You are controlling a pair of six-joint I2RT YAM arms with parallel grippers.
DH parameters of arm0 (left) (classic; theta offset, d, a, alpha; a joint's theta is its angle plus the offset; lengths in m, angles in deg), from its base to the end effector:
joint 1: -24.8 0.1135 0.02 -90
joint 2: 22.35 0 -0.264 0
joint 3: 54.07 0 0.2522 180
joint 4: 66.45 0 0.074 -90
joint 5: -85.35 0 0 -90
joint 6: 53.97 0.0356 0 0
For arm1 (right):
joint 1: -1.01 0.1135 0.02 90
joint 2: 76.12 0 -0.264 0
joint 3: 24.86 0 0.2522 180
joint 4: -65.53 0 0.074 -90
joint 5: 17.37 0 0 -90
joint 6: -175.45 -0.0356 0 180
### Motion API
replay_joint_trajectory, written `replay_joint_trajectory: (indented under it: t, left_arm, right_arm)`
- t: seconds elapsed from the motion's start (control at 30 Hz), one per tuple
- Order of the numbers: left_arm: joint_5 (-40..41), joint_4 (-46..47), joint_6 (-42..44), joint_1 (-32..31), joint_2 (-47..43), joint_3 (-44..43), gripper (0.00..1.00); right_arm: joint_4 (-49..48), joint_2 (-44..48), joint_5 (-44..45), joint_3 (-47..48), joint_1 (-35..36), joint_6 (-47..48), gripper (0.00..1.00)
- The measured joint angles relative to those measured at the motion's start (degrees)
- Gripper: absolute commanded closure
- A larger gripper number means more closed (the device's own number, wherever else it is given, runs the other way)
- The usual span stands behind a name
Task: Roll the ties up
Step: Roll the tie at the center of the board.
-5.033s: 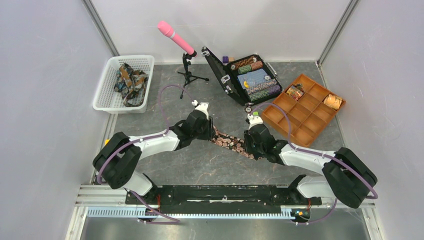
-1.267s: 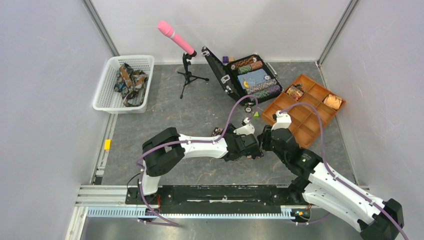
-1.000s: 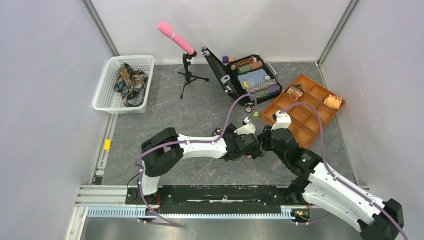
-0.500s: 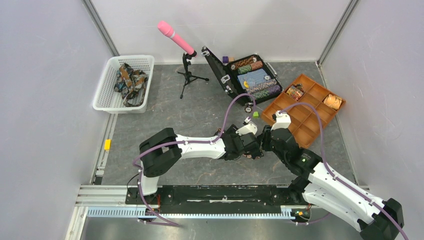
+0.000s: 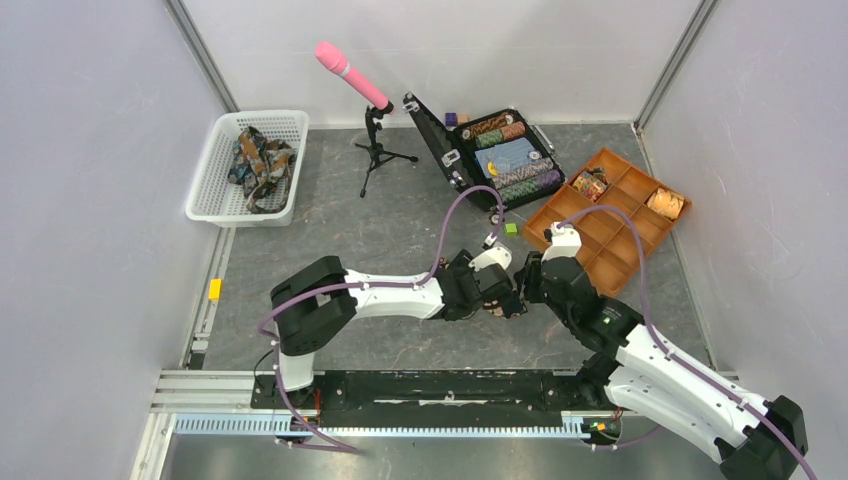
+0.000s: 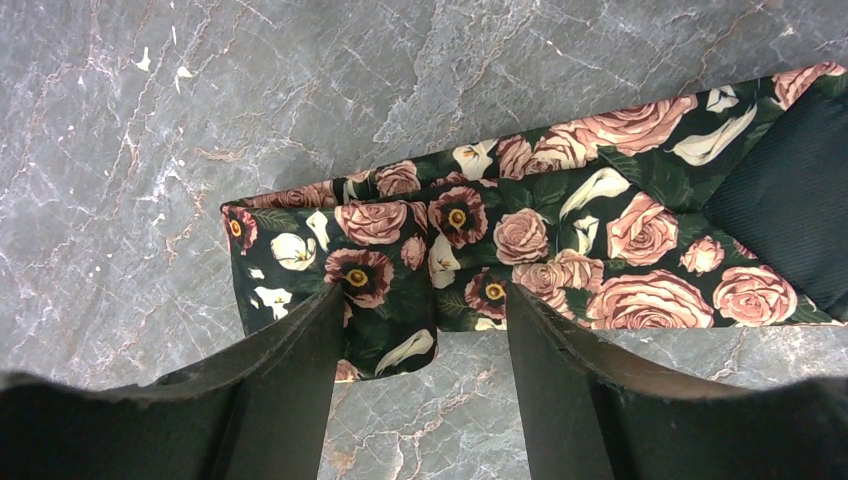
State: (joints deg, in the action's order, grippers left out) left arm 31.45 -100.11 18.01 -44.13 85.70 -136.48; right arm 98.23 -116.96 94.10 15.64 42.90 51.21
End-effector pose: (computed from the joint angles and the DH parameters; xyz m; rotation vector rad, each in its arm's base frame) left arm 0.1568 -0.3486 0.1670 0.8140 2.1955 0.1110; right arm 0.1295 0.0987 0.2262 0.0760 2.1263 0.3920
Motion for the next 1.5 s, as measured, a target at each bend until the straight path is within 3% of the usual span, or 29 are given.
replay_joint_trajectory:
  t: [0.67,1.03,1.2,1.5]
  left_arm:
    - [-5.3,3.4,-0.2,1.4,-5.5,3.7,0.34]
    - [-6.3,8.8,-0.2,2.0,-20.9,9.3,0.32]
    - [-8.5,11.3,-1.3,6.4,-25.9,12.5,0.32]
    - [-21.4,17.4,-10.7,21.6,-34.5,27.2,0.29]
  right_arm:
    - [0.0,-0.2,0.0,0.0,0.0,0.0,0.6]
    - [-0.2,-1.4,-0.2,0.0,0.0,0.0,0.6]
    - [-1.4,-1.6,-0.7,0.0,0.0,0.0,0.59]
    - [-7.2,-4.6,-7.0,-1.0,0.0,1.1,0.65]
